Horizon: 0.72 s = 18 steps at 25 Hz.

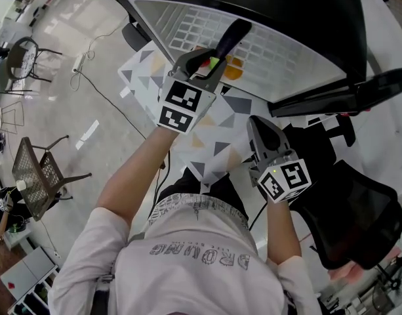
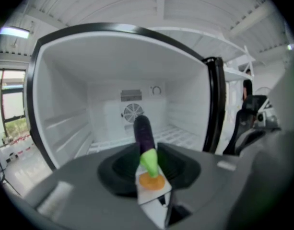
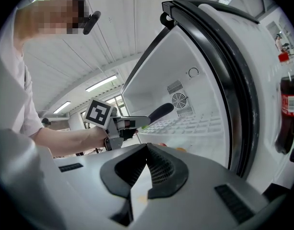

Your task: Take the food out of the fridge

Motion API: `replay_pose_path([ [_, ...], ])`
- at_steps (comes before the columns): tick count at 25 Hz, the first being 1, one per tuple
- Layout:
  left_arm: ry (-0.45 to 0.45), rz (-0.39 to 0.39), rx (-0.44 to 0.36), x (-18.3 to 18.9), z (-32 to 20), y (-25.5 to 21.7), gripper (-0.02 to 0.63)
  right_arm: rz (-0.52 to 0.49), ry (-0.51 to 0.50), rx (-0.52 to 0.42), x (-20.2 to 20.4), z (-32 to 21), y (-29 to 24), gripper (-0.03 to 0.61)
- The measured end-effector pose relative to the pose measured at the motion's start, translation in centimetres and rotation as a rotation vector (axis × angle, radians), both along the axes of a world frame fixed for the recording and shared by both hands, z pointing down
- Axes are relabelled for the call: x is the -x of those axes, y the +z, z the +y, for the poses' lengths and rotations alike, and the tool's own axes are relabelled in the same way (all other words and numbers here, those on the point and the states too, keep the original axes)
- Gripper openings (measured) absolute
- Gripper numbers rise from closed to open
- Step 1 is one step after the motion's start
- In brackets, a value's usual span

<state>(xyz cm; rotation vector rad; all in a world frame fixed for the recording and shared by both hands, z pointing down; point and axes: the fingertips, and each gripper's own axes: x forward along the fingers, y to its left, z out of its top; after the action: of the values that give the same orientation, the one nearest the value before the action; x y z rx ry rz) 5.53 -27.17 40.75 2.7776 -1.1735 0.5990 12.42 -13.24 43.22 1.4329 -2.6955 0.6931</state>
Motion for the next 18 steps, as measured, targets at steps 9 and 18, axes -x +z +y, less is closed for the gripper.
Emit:
replay_pose_path([
  [9, 0.039, 0.032, -0.02, 2.8, 1.8, -1.1, 0.118, 0.028, 0.04, -0.014, 1.4, 0.5, -0.9, 0.0],
  [18, 0.073, 0.068, -0.038, 5.2, 3.5, -2.1, 0.117, 0.083, 0.073, -0.021, 2.5, 1.1, -1.2, 0.0],
])
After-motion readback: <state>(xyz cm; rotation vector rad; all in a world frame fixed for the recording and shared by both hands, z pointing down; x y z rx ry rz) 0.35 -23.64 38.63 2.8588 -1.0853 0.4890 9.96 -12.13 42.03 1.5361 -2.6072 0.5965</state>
